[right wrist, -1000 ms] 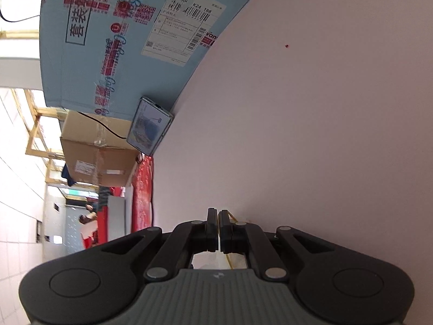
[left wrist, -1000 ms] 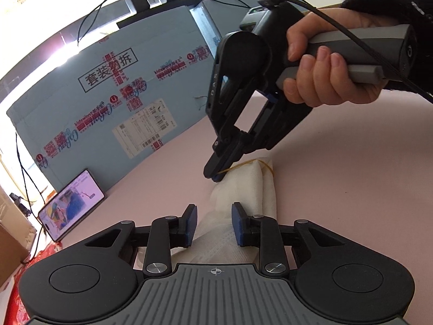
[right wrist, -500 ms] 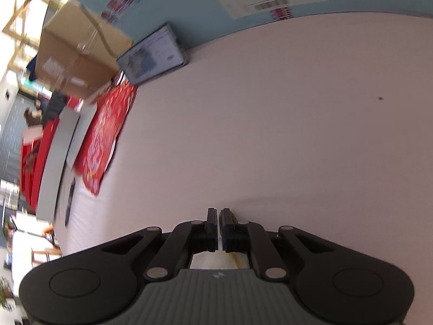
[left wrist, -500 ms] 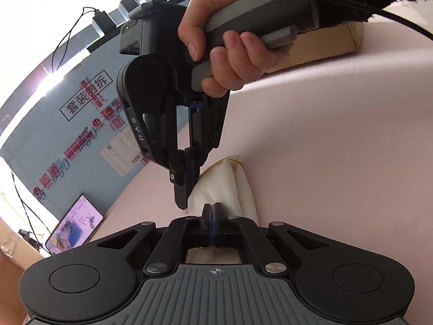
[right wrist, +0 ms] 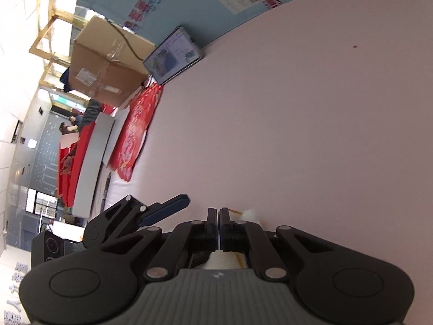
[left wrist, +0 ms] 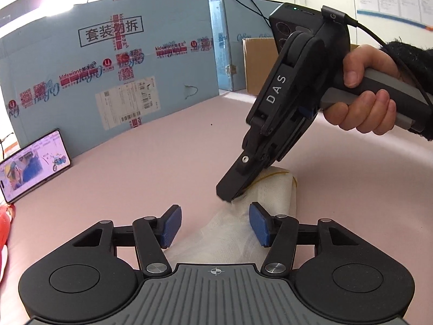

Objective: Fold shopping bag
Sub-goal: 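Stretch the rubber band over the bundle end with the right gripper while the left gripper holds the bundle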

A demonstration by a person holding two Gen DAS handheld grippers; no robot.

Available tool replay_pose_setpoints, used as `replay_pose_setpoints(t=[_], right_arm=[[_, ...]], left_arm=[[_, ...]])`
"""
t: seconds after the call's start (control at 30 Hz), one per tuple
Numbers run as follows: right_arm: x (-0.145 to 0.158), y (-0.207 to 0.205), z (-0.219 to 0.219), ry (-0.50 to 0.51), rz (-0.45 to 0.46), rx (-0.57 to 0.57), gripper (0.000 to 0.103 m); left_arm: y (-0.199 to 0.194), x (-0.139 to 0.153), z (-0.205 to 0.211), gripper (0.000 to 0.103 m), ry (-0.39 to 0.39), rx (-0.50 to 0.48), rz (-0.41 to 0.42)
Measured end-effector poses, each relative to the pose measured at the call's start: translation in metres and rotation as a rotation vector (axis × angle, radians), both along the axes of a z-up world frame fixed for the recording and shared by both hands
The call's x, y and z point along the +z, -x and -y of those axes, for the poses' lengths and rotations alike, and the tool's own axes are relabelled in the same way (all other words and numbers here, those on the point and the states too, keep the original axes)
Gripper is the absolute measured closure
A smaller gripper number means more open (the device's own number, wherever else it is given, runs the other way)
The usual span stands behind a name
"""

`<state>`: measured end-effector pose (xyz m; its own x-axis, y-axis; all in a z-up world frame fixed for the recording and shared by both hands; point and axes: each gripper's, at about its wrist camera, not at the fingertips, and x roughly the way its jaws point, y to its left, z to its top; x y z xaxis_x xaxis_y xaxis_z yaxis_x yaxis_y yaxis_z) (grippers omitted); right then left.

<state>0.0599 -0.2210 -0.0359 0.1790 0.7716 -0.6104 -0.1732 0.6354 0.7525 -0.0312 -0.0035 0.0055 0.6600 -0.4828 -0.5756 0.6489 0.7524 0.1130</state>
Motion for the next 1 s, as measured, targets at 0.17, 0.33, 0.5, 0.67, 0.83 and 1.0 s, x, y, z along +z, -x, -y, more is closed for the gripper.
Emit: replay_pose_setpoints(t=[0.17,0.33,0.5,0.67,0.83,1.0], right_arm=[[0.011,0.009,-0.033,0.0,0.047,0.076,0.099],[0.007,0.044,0.004,-0.139,0.017,-0.068,0.099],[-0.018,0.083,0.036,-0.221,-0.074,-0.192,0.098],[-0.003,0.101,0.031,-0.144,0.025,-0.223,0.081],[0.038,0.113,0.04,-0.038,0.19,-0.236,0.04],[0.057,0.118,0.05,0.095,0.342,-0.297,0.039]], left_arm=[[0.004,0.0,0.001,0.046,-0.017,0.014,0.023],[0.006,0.0,0.003,0.039,-0.037,0.026,0.046],[0.001,-0.001,0.0,0.037,-0.014,0.031,0.022],[0.003,-0.001,0.002,0.037,-0.024,0.035,0.035],[0.003,0.0,0.002,0.036,-0.02,0.039,0.031],[0.0,0.0,-0.001,0.036,-0.002,0.039,0.014]])
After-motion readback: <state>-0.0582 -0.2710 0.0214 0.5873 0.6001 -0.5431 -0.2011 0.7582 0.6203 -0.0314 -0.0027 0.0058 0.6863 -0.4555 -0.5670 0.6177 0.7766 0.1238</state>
